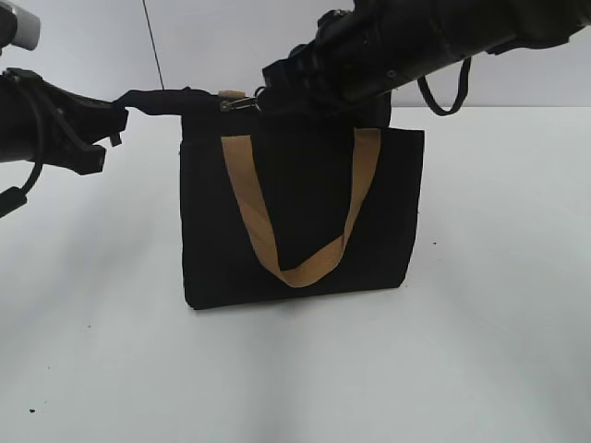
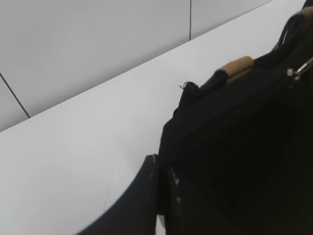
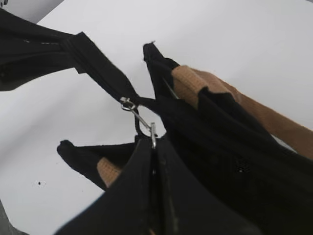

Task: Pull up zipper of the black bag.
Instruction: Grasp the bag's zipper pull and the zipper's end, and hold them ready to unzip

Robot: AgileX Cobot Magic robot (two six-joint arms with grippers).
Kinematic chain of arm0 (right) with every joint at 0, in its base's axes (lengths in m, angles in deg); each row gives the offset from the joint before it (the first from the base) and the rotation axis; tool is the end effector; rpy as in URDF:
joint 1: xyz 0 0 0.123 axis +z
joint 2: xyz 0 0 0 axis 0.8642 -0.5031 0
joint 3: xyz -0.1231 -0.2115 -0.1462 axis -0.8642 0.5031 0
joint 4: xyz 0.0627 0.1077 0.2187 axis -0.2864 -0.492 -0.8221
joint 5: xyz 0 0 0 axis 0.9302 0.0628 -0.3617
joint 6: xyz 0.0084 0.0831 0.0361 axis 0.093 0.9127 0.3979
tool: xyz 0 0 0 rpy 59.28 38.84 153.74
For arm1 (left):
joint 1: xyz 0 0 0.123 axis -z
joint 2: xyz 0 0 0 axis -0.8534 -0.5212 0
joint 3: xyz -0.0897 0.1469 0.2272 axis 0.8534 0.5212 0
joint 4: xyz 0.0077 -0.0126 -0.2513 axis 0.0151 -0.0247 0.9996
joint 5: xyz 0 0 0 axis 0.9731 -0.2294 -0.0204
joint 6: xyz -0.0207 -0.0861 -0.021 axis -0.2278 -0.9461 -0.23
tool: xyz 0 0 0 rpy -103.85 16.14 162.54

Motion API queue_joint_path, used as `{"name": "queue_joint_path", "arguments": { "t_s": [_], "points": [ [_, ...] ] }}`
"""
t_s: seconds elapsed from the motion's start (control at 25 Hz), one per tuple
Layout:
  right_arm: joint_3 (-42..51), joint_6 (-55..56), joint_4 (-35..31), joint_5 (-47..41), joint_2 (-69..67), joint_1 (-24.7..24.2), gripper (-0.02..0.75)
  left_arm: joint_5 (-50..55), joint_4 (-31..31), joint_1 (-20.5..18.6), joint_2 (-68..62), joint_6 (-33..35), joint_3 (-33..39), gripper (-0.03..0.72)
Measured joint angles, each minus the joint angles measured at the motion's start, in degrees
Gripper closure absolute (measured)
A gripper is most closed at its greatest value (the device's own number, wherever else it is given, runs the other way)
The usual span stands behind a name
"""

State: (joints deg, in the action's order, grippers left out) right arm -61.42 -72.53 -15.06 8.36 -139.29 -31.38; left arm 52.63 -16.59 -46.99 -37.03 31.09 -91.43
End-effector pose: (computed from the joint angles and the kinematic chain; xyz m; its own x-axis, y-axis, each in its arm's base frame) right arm 0.3303 0.2186 0.2637 -0.5897 -0.2800 -0.7576 -0.6776 0.6819 0.2755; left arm 0.2765 -0.0914 0.2387 -0.2290 0.3345 -0.9141 0.6187 0.7750 0.1286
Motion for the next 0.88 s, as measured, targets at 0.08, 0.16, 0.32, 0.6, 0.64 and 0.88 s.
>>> {"name": "queue_joint_path", "arguments": {
  "t_s": [0.08, 0.16, 0.32, 0.6, 0.64, 0.88],
  "points": [
    [-0.07, 0.04, 0.00, -1.52, 0.00, -1.74, 0.751, 0.12, -0.04, 0.00, 0.00, 0.00, 0.00, 0.688],
    [-0.11, 0.06, 0.00, -3.18, 0.00, -3.43, 0.751, 0.81, -0.11, 0.00, 0.00, 0.00, 0.00, 0.688],
    [-0.13, 0.11, 0.33, -6.29, 0.00, -7.21, 0.751, 3.06, -0.11, 0.07, 0.00, 0.00, 0.00, 0.688],
    [-0.13, 2.21, 4.87, -10.82, 1.63, -12.91, 0.751, 4.48, -0.06, 0.07, 0.00, 0.00, 0.00, 0.688],
    [-0.13, 2.68, 5.92, -11.17, 1.99, -13.67, 0.751, 4.48, -0.06, 0.07, 0.00, 0.00, 0.00, 0.688],
    [-0.13, 4.35, 9.40, -12.23, 3.96, -16.28, 0.751, 4.64, -0.06, 0.07, 0.00, 0.00, 0.00, 0.688]
  ]
}}
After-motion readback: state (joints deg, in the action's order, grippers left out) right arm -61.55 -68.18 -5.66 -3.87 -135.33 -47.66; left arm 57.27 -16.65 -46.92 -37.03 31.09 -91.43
